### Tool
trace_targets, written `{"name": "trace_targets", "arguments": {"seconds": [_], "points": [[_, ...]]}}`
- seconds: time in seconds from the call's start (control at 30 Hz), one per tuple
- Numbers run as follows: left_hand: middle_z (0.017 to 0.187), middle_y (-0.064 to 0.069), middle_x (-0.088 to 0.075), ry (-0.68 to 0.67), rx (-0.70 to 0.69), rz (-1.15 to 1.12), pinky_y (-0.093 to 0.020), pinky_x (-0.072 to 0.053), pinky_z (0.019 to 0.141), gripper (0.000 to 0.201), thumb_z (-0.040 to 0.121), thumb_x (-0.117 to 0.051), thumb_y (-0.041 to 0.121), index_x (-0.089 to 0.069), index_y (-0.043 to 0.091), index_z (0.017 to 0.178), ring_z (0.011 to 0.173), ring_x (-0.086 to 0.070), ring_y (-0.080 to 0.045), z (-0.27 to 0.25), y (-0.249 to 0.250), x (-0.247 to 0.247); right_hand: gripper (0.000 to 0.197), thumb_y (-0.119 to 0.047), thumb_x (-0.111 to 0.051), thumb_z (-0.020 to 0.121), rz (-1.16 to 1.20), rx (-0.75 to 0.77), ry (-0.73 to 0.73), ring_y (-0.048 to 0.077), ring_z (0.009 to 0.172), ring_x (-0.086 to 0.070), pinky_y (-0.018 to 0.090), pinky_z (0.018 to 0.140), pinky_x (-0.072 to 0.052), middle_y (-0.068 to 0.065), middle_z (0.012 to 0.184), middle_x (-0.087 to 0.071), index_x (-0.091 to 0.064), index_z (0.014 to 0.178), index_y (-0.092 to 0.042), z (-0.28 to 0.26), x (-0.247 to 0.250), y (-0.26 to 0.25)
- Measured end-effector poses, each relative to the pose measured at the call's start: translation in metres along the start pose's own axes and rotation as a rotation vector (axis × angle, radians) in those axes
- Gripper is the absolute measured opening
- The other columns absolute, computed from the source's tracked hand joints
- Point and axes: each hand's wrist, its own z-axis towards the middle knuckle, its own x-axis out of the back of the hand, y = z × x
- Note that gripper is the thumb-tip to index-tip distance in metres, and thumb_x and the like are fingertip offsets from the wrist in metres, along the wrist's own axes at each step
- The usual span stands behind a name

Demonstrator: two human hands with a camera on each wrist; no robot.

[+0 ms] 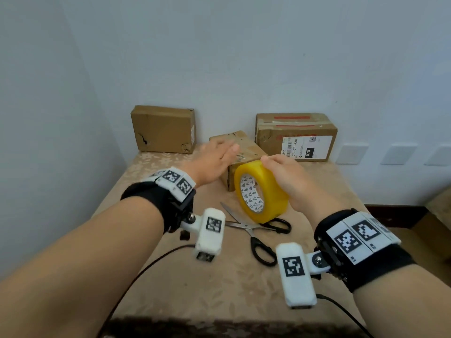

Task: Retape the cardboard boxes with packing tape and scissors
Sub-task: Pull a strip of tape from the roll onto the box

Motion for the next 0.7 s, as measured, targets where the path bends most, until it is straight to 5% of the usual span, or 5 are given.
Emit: {"name": "trace_targets", "arguments": {"seconds": [0.07,0.17,0.33,0.53,0.7], "points": [[0.133,-0.012,-0.044,0.105,0.106,-0.227,-0.044,-0.039,0.105,0.059,0.095,-0.032,0.058,-0.040,0.016,0.136,0.121,-0.046,-0.025,-0.018,0.013,-0.003,0.024,-0.041,-0.046,0.100,0.037,0.008,-0.014,0.012,0.091,-0.054,0.034,0.083,-0.045,-0.002,0.104,-0.058,-0.055,0.110,-0.022,-0.003,-0.002,-0.003],[0.105,-0.006,-0.062,-0.053,0.229,-0.603,-0.028,-0.056,0.074,0.066,0.086,-0.046,0.065,-0.036,0.014,0.126,0.088,-0.065,-0.015,-0.039,0.040,-0.013,0.025,-0.032,-0.046,0.101,0.144,-0.035,-0.014,0.019,0.094,-0.058,0.038,0.085,-0.050,0.004,0.105,-0.060,-0.055,0.115,-0.013,-0.006,-0.007,-0.008],[0.120,-0.007,-0.057,0.019,0.292,-0.779,-0.033,-0.057,0.074,0.067,0.085,-0.068,0.036,-0.033,0.011,0.136,0.101,-0.062,-0.019,-0.041,0.046,-0.014,0.025,-0.018,-0.042,0.102,0.506,-0.118,-0.158,0.029,0.087,-0.068,0.044,0.082,-0.056,0.018,0.096,-0.069,-0.061,0.108,-0.003,-0.012,-0.016,-0.016],[0.115,0.005,-0.052,0.137,0.271,-0.607,-0.026,-0.038,0.076,0.035,0.088,-0.057,0.025,-0.055,0.019,0.122,0.100,-0.048,-0.011,-0.059,0.019,0.022,0.024,-0.017,-0.050,0.096,-0.344,0.394,0.063,0.014,0.097,-0.054,0.025,0.081,-0.044,-0.001,0.106,-0.057,-0.064,0.115,-0.019,0.008,-0.014,-0.008],[0.098,0.011,-0.059,0.132,0.273,-0.488,-0.020,-0.041,0.064,0.030,0.089,-0.060,0.041,-0.061,0.021,0.110,0.085,-0.055,-0.003,-0.073,-0.012,0.042,0.050,-0.025,-0.054,0.092,-0.668,0.545,-0.069,0.023,0.143,-0.022,0.045,0.118,-0.016,0.003,0.153,-0.032,-0.045,0.142,-0.025,0.020,-0.037,-0.011]]}}
